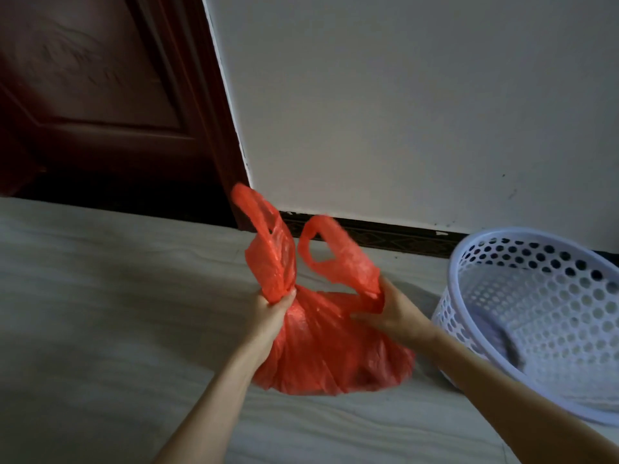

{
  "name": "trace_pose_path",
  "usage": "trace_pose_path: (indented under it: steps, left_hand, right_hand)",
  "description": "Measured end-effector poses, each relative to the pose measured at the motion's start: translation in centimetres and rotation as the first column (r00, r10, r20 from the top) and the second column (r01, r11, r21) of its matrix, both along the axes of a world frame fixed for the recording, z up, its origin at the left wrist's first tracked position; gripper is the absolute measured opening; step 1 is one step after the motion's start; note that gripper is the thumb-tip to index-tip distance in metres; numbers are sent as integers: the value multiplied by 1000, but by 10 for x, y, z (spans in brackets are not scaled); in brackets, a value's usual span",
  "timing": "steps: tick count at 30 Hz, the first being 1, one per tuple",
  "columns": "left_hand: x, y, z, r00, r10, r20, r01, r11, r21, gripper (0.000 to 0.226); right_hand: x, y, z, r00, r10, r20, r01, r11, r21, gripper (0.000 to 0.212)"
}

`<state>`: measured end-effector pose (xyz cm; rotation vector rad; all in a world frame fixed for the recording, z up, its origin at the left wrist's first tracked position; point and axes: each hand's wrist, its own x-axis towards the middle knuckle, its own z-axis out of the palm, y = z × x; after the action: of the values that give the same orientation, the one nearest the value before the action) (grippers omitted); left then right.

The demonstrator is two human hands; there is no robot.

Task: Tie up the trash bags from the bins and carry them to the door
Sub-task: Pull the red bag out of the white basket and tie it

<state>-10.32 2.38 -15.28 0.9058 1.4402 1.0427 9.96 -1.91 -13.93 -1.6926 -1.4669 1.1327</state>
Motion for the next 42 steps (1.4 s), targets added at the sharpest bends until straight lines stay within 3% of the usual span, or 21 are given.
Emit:
trace_pose_path:
  steps: [1,3,6,7,9,12,17,20,24,28,30,32,33,34,36,38,40,42]
  left_hand:
    - [3,-1,-2,994,53,96,-50,998,-34,9]
    - [3,-5,-12,971,74,228,-48,992,-120,6]
    - [5,-11,-19,866,-90,491,177,975,-134,44]
    - [8,-13,-19,844,-95,528,178,978,-108,45]
    - [18,-14,-19,851,-12,525,81,991,-109,26]
    - [33,-15,-12,876,76,477,-14,991,-133,39]
    - [30,-18,3,699,142,701,-5,981,-195,23]
    - [27,-20,-3,782,84,618,98,962,-254,24]
    - [34,-25,-16,934,-14,356,65,989,-130,22]
    - [33,-23,-15,988,24,151,-15,998,-61,20]
    - [34,-21,-16,988,-4,156,8,1000,-22,21]
    - [40,-18,-18,991,-1,133,8,998,-54,22]
    - [43,-16,-18,987,19,160,-2,994,-105,25]
    - [45,-13,-17,971,52,233,-11,984,-175,28]
    - [47,-8,-18,917,104,385,11,958,-285,30]
    - [46,-9,-17,902,97,421,40,952,-304,31]
    - [45,-11,-18,922,72,381,35,963,-269,34]
    - [45,-13,-20,954,47,296,20,975,-221,36]
  right_hand:
    - [-1,0,-3,997,-63,49,62,998,17,39]
    - [-8,-1,-5,972,-222,-73,223,975,6,3]
    - [-14,-4,-14,892,-362,-272,328,931,-163,12]
    - [-16,-4,-16,870,-399,-288,351,914,-203,11]
    - [-21,-4,-17,806,-485,-339,419,873,-250,9]
    - [-35,-2,-11,671,-499,-548,446,863,-239,10]
    - [-43,3,-9,473,-598,-647,539,777,-324,20]
    - [-44,3,-10,457,-632,-627,568,749,-342,31]
    - [-51,3,-14,522,-600,-606,544,782,-306,27]
    - [-46,3,-12,427,-624,-655,437,776,-454,25]
    - [-45,3,-14,493,-605,-626,402,796,-453,30]
    - [-51,3,-17,615,-590,-523,455,808,-376,27]
    - [-54,3,-19,625,-607,-490,507,793,-337,28]
    - [-55,4,-21,573,-649,-501,562,756,-335,29]
    - [-51,4,-23,297,-710,-639,610,656,-444,29]
    - [-43,3,-25,62,-700,-712,557,616,-557,25]
    - [-40,2,-26,53,-702,-710,528,624,-577,27]
    - [-41,4,-25,170,-671,-722,534,678,-504,30]
